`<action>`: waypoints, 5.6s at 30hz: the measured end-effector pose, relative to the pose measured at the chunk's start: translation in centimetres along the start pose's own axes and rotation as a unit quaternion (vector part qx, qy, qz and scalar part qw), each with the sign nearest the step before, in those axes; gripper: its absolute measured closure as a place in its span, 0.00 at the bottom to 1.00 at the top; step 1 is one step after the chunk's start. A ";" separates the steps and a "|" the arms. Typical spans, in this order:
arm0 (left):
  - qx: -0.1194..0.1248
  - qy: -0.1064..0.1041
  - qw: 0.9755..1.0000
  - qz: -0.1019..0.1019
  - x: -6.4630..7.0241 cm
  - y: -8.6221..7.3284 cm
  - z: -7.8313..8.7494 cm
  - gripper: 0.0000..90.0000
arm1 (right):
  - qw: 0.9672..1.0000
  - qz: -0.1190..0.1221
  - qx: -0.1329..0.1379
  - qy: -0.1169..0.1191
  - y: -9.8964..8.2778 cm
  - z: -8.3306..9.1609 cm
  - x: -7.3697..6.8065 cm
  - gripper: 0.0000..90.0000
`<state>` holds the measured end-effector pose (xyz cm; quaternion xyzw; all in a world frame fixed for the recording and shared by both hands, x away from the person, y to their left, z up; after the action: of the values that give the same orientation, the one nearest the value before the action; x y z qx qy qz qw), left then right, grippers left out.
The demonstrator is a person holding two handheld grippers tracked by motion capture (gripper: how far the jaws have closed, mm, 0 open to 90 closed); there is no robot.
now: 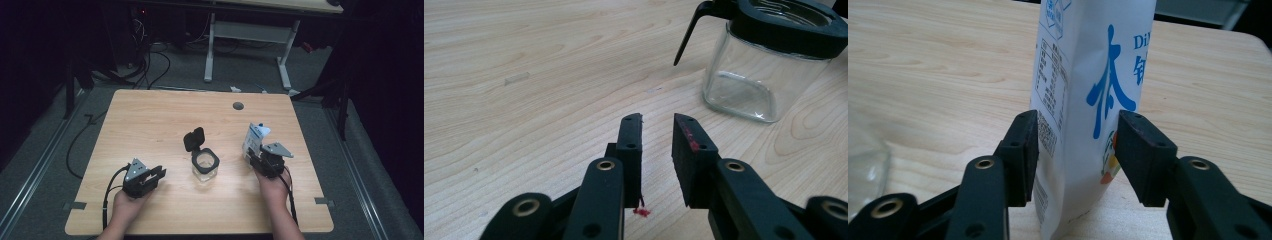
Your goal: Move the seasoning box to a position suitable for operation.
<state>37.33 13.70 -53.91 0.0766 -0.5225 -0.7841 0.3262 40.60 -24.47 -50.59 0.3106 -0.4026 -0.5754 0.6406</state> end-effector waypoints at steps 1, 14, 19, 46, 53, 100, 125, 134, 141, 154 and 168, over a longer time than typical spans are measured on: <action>-0.001 -0.001 1.000 0.000 0.0 0.0 0.0 0.81 | 1.000 0.002 0.000 -0.008 0.0 0.0 -0.1 0.58; -0.007 -0.001 1.000 -0.010 0.2 0.0 0.1 0.73 | 1.000 -0.004 -0.007 -0.017 0.4 -0.4 -0.3 0.67; -0.007 -0.003 1.000 -0.010 0.1 -0.1 0.1 0.73 | 1.000 -0.009 0.000 -0.006 0.6 -0.5 0.1 0.80; -0.002 0.002 1.000 -0.003 -0.2 -0.1 0.2 0.53 | 0.999 -0.017 0.014 0.023 0.9 -0.6 0.9 0.95; -0.003 0.000 1.000 -0.001 -0.1 -0.2 0.2 0.52 | 1.000 -0.025 0.015 -0.002 1.0 -0.9 0.5 0.70; 0.014 -0.005 1.000 -0.013 0.3 0.0 0.1 0.46 | 0.995 0.038 -0.002 0.097 2.2 3.6 3.1 1.00; 0.006 -0.013 0.999 -0.031 1.1 0.1 -0.9 0.43 | 0.985 0.093 -0.020 0.143 2.4 6.1 3.1 1.00; 0.009 -0.020 0.999 -0.033 1.4 0.4 -1.5 0.43 | 0.982 0.110 -0.031 0.150 2.6 6.7 2.8 1.00; 0.008 -0.024 0.999 -0.036 1.5 0.6 -1.5 0.43 | 0.979 0.125 -0.046 0.157 2.6 6.8 2.4 1.00; 0.008 -0.027 0.999 -0.038 1.6 0.6 -1.5 0.42 | 0.969 0.159 -0.089 0.167 2.7 6.5 2.1 1.00; 0.006 -0.033 0.999 -0.040 1.6 0.6 -1.7 0.42 | 0.956 0.199 -0.132 0.172 3.2 6.6 1.7 1.00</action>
<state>37.06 11.30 -53.78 0.0731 -0.5346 -0.7952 0.2767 36.40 -25.24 -44.42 0.2311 -0.2607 -0.4222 0.8369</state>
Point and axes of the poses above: each handheld gripper's, and its own axes: z roughly backward along the jaws, y roughly out of its top, x roughly to its right, the point moved 4 cm from there along -z, roughly forward along the jaws, and after that the axes turned 13 degrees about -y, right-handed, at the moved point
